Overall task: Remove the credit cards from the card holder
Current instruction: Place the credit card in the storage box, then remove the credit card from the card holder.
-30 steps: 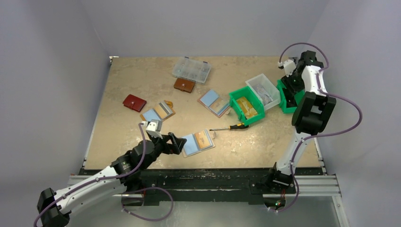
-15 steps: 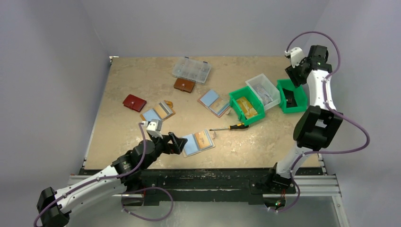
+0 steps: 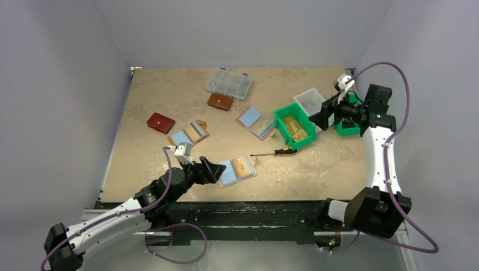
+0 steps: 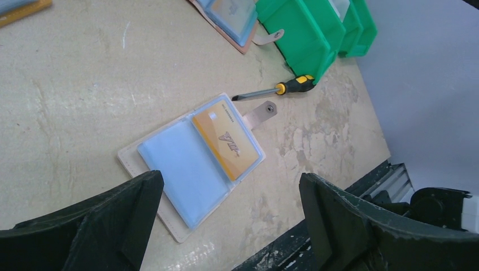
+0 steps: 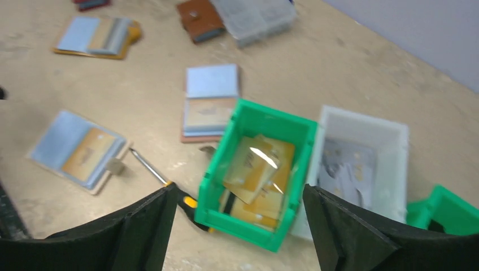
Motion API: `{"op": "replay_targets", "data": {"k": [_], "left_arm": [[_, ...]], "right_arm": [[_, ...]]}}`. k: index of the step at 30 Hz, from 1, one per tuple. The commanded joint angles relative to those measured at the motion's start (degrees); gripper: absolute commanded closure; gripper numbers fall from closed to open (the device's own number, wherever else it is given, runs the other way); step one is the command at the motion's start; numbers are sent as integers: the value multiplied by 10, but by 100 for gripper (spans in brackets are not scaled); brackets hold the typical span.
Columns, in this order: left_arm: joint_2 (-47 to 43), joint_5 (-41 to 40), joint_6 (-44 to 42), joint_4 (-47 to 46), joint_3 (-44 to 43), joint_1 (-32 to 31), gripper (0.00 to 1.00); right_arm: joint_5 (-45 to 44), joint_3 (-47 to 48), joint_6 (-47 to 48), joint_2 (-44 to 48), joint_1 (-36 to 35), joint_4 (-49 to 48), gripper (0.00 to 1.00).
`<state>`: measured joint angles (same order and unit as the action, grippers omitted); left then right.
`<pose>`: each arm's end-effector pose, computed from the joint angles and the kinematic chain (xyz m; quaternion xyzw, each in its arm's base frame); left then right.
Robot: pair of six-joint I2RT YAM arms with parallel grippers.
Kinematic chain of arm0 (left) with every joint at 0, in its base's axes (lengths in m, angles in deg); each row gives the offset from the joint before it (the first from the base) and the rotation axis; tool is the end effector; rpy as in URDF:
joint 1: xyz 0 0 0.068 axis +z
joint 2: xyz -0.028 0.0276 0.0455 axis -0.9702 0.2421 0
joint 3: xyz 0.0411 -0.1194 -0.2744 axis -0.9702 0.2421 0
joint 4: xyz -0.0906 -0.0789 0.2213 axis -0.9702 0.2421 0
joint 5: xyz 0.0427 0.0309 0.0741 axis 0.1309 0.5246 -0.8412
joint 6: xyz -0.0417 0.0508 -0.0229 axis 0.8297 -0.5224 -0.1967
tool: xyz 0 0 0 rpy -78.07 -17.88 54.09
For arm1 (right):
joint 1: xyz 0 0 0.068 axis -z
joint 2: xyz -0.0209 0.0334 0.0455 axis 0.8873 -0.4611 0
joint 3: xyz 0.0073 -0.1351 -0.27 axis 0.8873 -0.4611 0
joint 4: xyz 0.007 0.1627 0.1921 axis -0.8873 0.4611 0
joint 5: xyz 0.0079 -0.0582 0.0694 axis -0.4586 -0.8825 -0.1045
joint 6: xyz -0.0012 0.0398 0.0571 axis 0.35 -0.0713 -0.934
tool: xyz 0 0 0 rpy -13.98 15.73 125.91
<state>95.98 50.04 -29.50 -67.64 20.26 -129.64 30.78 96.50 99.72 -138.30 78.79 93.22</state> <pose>0.0874 -0.0884 0.2031 -0.0575 0.7914 -0.3789 0.4764 0.2530 -0.0279 0.3683 -0.3039 0.7787 0.1889 0.5154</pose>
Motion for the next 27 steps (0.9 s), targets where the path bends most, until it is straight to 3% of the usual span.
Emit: {"op": "replay_targets", "data": {"k": [1, 5, 8, 10, 11, 12, 20, 27], "left_arm": [[19, 40, 56, -35, -6, 0, 0], [38, 64, 83, -24, -21, 0, 0], [36, 84, 92, -26, -22, 0, 1], [28, 95, 101, -31, -18, 0, 1], [23, 98, 110, -31, -15, 0, 1], [18, 101, 116, -33, -11, 0, 1], [4, 109, 122, -20, -22, 0, 2], [17, 100, 71, -4, -68, 0, 2]], "right_arm": [[193, -13, -13, 7, 1, 10, 2], [303, -15, -15, -16, 2, 45, 1], [370, 6, 4, -64, 4, 126, 1], [351, 58, 149, -114, 5, 296, 1], [335, 93, 308, -139, 5, 419, 1], [331, 113, 338, -155, 5, 464, 1], [311, 95, 393, -116, 5, 470, 1], [307, 100, 382, -102, -3, 470, 1]]}}
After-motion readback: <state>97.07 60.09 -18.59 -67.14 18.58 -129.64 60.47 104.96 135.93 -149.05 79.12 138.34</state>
